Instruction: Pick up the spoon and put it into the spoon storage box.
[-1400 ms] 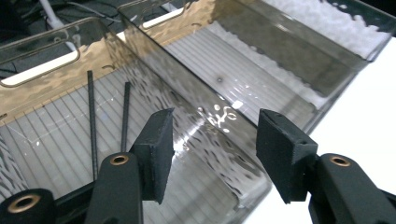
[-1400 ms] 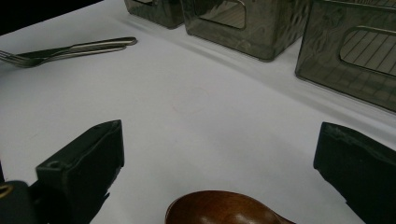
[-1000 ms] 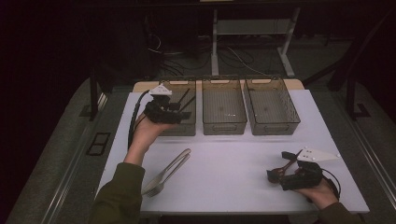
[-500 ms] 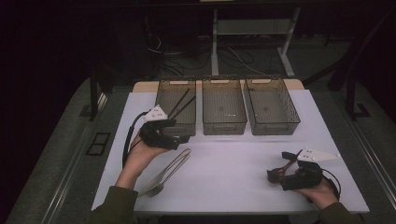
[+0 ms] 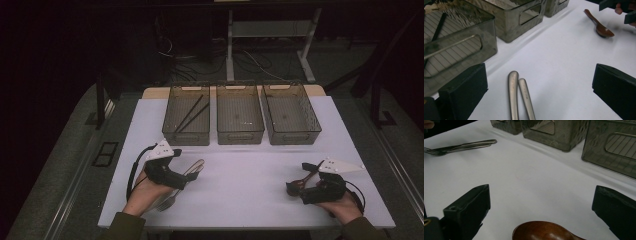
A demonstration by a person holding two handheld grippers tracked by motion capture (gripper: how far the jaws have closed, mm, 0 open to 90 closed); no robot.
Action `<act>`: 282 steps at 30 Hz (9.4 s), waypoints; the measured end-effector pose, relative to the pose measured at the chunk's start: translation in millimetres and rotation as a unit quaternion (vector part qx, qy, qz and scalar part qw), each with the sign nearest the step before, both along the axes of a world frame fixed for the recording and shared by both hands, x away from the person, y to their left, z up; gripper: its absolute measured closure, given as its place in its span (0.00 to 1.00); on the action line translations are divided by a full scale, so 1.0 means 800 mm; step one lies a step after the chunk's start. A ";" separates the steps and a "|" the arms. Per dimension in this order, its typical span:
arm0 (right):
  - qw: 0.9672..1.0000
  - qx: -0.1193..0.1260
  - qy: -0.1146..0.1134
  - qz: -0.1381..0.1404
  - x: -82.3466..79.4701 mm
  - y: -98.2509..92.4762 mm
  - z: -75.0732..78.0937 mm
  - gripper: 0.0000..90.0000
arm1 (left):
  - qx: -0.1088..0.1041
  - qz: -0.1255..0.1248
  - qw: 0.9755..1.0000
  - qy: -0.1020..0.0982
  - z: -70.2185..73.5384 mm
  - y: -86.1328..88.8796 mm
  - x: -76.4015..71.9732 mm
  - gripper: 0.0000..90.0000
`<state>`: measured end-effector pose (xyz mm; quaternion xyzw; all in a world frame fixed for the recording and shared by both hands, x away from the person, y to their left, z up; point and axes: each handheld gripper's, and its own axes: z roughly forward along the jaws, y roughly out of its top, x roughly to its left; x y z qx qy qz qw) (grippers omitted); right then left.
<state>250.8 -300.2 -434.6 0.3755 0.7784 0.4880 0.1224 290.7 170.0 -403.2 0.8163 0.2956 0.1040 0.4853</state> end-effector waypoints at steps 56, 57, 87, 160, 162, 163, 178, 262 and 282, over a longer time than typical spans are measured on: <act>0.977 -0.154 0.112 -0.092 0.093 -0.078 -0.007 1.00 | -0.003 -0.025 1.000 0.002 -0.017 -0.002 -0.017 0.00; 0.977 -0.156 0.114 -0.091 0.093 -0.078 -0.008 1.00 | -0.002 -0.026 1.000 0.003 -0.017 -0.002 -0.017 0.00; 0.970 -0.184 0.146 -0.064 0.040 -0.080 -0.002 1.00 | -0.003 -0.033 0.999 0.004 -0.016 -0.005 -0.018 0.00; 0.899 -0.365 0.148 0.194 0.036 -0.009 0.017 0.80 | -0.002 -0.048 0.999 0.010 -0.019 -0.010 -0.019 0.00; 0.899 -0.364 0.149 0.195 0.035 -0.009 0.017 0.81 | -0.002 -0.048 0.999 0.010 -0.019 -0.010 -0.019 0.00; 0.899 -0.363 0.148 0.194 0.035 -0.010 0.017 0.81 | -0.002 -0.048 0.999 0.010 -0.019 -0.009 -0.019 0.00; 0.912 -0.334 0.151 0.185 0.033 -0.017 0.015 0.91 | 0.003 -0.050 0.999 0.007 -0.019 -0.011 -0.019 0.00; 0.998 -0.038 0.042 0.024 0.119 0.042 0.098 0.91 | -0.012 -0.054 0.998 -0.005 -0.016 -0.015 -0.021 0.00; 0.999 -0.019 0.032 0.003 0.175 0.079 0.131 0.91 | -0.015 -0.055 0.998 -0.002 -0.016 -0.018 -0.022 0.00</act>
